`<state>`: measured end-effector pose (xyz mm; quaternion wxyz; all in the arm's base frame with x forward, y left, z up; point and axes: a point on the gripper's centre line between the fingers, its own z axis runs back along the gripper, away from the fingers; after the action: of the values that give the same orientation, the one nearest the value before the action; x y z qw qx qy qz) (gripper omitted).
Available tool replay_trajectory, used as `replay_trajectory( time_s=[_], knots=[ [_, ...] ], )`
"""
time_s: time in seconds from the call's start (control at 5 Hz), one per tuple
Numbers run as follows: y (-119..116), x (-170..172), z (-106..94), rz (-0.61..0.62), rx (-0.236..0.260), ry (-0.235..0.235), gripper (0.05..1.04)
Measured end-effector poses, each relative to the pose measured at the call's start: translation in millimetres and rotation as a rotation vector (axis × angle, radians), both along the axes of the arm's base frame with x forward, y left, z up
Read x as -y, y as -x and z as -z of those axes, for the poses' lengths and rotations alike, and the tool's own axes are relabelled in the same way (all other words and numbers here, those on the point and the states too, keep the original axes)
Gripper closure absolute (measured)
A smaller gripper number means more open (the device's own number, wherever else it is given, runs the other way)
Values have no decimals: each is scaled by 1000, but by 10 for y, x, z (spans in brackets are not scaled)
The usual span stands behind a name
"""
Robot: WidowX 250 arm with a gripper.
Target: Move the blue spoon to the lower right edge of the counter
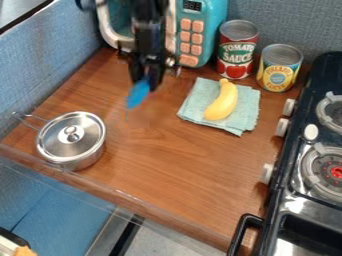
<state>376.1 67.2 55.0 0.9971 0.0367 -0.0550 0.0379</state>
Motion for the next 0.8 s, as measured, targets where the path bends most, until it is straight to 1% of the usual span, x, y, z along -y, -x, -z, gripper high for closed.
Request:
replay_trajectory(
  time_s=[0.2, 0.4, 0.6, 0.8],
  knots=[
    [203, 396, -227, 17, 37, 1, 707],
    [401, 703, -120, 34, 23, 41, 707],
    [562, 996, 41, 89, -12, 66, 707],
    [750, 1141, 190, 130, -55, 69, 707]
  ],
)
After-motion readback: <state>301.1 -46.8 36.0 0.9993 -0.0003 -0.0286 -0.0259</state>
